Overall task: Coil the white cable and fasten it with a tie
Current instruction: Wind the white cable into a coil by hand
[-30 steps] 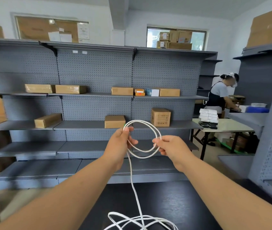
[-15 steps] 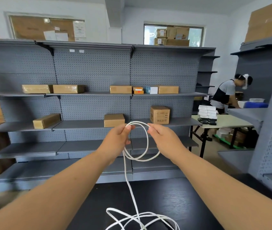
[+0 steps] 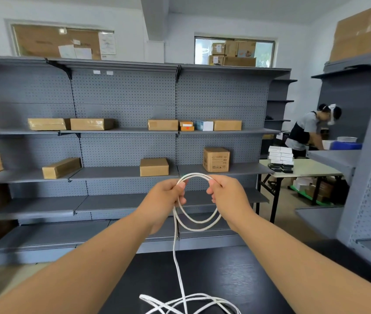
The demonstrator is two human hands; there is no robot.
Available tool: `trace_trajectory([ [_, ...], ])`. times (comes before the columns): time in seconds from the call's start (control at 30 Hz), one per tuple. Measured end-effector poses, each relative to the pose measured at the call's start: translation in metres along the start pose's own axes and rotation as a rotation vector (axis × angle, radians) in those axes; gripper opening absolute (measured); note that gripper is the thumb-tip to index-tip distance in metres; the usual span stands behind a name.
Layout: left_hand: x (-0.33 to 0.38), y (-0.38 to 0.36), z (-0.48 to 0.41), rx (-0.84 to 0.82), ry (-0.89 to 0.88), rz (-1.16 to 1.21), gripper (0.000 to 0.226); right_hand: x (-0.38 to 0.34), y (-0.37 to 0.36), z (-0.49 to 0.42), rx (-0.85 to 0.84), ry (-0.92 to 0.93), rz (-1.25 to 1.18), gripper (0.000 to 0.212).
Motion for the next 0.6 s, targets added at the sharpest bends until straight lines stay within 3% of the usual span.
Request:
trace_trajectory([
  [0.17, 0.002, 0.000, 0.004, -0.157, 0.026, 0.113, 0.017, 0.004, 0.013, 0.000, -0.012, -0.034, -0.037, 0.026],
  [0.4, 0.005, -0.006, 0.006, -0.145, 0.038, 0.174, 0.020, -0.005, 0.020, 0.003, -0.069, -0.007, -0.141, 0.025],
  [0.6, 0.003, -0.010, 0.011, -0.215, 0.080, 0.355, 0.021, -0.011, 0.021, 0.004, -0.052, -0.099, -0.263, 0.017],
])
Point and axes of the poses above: each hand's wrist, its own z-axis away from the middle knuckle, its own y-axis out of the back of the hand, x = y × z, the point moved 2 cm from there along -z, towards the middle knuckle, and after that the axes turned 11 degrees about y, right-handed, at the moved point
